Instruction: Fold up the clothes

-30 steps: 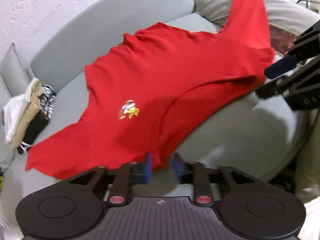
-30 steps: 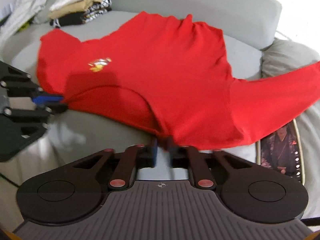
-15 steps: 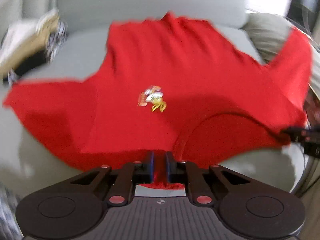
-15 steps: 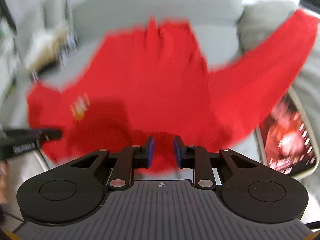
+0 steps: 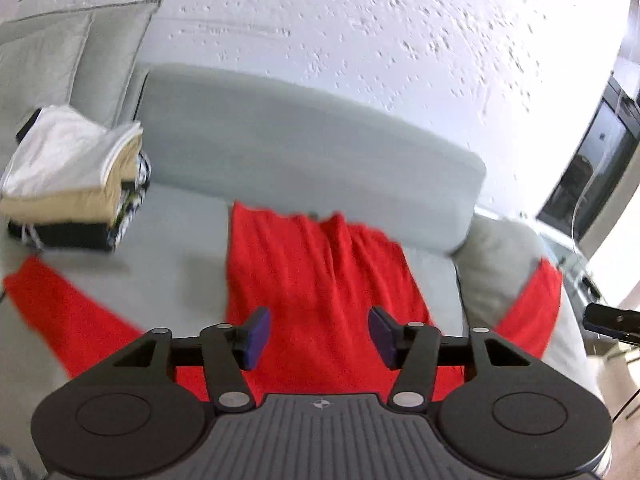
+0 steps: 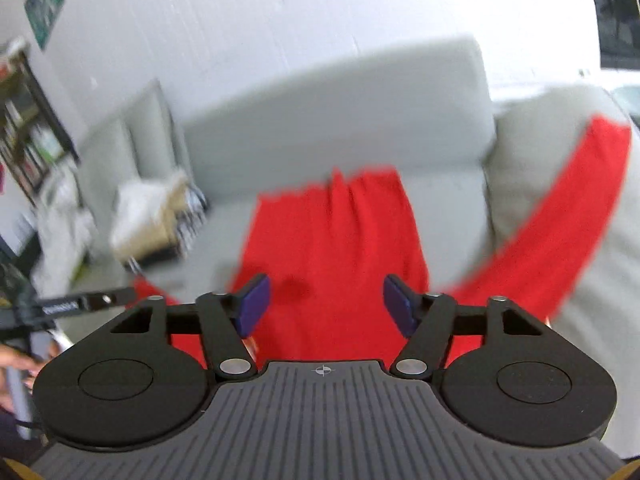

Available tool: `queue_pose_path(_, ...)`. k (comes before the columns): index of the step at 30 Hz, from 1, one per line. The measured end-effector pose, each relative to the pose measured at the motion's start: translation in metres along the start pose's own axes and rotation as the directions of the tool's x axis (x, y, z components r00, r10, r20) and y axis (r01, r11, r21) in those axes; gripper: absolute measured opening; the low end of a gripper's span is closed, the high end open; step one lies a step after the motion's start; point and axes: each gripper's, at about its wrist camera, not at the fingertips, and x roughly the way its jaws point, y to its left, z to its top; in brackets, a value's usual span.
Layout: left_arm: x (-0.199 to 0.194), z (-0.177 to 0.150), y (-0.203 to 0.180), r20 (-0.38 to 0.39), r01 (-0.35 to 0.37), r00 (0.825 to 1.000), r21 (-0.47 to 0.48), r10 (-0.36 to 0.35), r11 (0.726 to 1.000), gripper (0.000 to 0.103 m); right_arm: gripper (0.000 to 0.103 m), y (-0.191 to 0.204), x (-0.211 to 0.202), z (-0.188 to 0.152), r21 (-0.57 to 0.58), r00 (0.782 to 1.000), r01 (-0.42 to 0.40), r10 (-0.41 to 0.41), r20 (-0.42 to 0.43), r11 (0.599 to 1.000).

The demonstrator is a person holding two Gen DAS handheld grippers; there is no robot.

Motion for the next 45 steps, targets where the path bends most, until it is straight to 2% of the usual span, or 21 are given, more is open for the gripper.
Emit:
queue_pose_path(2,0.017,0.018,0.004,0.004,-0.019,1.0,0.011,0.019,1.0,0.054,0.07,-0.001,0.005,0.027,0.032,1.0,-0.02,0.019,0.017,0.999)
queue_pose_path(4,0.051,0.031,0.016,-0.013,-0.028,1.0,0.031,0.029,0.999,0.058,0.071,-0.008,0.023,0.052,0.064,1.0,-0.024,0.022,0.022,0.998)
queue_pose_path(5,0.071,0.036,0.022,-0.027,-0.035,0.999,0.034,0.036,0.999,0.061,0.077,-0.012,0.037,0.063,0.073,1.0,-0.021,0.02,0.018,0.997)
queue_pose_path(6,0.091,0.04,0.028,-0.041,-0.043,0.998,0.037,0.044,0.998,0.061,0.082,-0.016,0.057,0.073,0.071,1.0,-0.015,0.014,0.006,0.997)
queue_pose_path(9,0.165,0.043,0.057,-0.095,-0.089,0.991,0.002,0.089,0.996,0.059,0.082,-0.042,0.134,0.085,0.104,0.997,0.034,-0.027,-0.069,0.994)
queue_pose_path(11,0.214,0.043,0.076,-0.125,-0.132,0.984,-0.011,0.13,0.991,0.057,0.078,-0.062,0.185,0.09,0.13,0.991,0.07,-0.054,-0.124,0.989)
queue_pose_path(13,0.249,0.044,0.091,-0.119,-0.149,0.982,-0.016,0.146,0.989,0.057,0.072,-0.082,0.234,0.089,0.17,0.985,0.085,-0.057,-0.162,0.982)
queue_pose_path(15,0.278,0.053,0.11,-0.096,-0.137,0.987,-0.053,0.131,0.989,0.057,0.064,-0.102,0.279,0.091,0.203,0.986,0.079,-0.047,-0.157,0.976)
queue_pose_path(20,0.342,0.078,0.142,-0.073,-0.143,0.988,-0.146,0.134,0.979,0.057,0.06,-0.15,0.369,0.11,0.302,0.991,0.065,-0.026,-0.13,0.951)
queue_pose_path(23,0.374,0.086,0.145,-0.083,-0.134,0.989,-0.111,0.125,0.985,0.052,0.054,-0.171,0.41,0.12,0.364,0.992,0.039,0.008,-0.127,0.931)
queue_pose_path(24,0.384,0.088,0.144,-0.089,-0.13,0.989,-0.094,0.122,0.987,0.052,0.048,-0.175,0.423,0.122,0.368,0.991,0.024,0.027,-0.133,0.929)
queue_pose_path(26,0.395,0.089,0.14,-0.068,-0.115,0.991,-0.045,0.112,0.992,0.052,0.048,-0.177,0.445,0.126,0.348,0.987,-0.011,0.066,-0.148,0.937)
queue_pose_path(28,0.4,0.09,0.135,-0.063,-0.103,0.993,0.007,0.103,0.995,0.04,0.048,-0.174,0.457,0.127,0.301,0.983,-0.042,0.093,-0.158,0.953)
queue_pose_path(29,0.401,0.09,0.132,-0.06,-0.098,0.993,0.035,0.1,0.995,0.016,0.045,-0.171,0.461,0.127,0.273,0.981,-0.056,0.103,-0.162,0.96)
queue_pose_path(30,0.402,0.09,0.13,-0.057,-0.094,0.994,0.061,0.098,0.994,0.003,0.029,-0.169,0.464,0.128,0.244,0.981,-0.059,0.102,-0.166,0.968)
queue_pose_path(32,0.396,0.09,0.129,-0.023,-0.106,0.994,0.086,0.108,0.991,0.003,0.004,-0.162,0.464,0.126,0.185,0.982,-0.031,0.064,-0.175,0.982)
queue_pose_path(34,0.383,0.088,0.124,0.038,-0.144,0.989,0.127,0.14,0.981,0.003,0.004,-0.151,0.455,0.125,0.097,0.991,0.016,-0.003,-0.133,0.995)
queue_pose_path(36,0.371,0.086,0.119,0.1,-0.185,0.98,0.16,0.171,0.97,0.003,0.004,-0.136,0.436,0.124,0.001,0.993,0.118,-0.118,-0.022,0.993)
queue_pose_path(37,0.37,0.084,0.117,0.118,-0.212,0.974,0.177,0.193,0.961,0.003,0.003,-0.13,0.428,0.124,-0.035,0.985,0.172,-0.171,0.037,0.984)
queue_pose_path(39,0.373,0.079,0.111,0.134,-0.272,0.96,0.212,0.248,0.939,0.003,0.003,-0.119,0.413,0.122,-0.097,0.953,0.28,-0.265,0.146,0.955)
queue_pose_path(45,0.4,0.061,0.094,0.115,-0.383,0.924,0.309,0.365,0.871,0.005,0.003,-0.097,0.439,0.096,-0.236,0.857,0.513,-0.48,0.186,0.825)
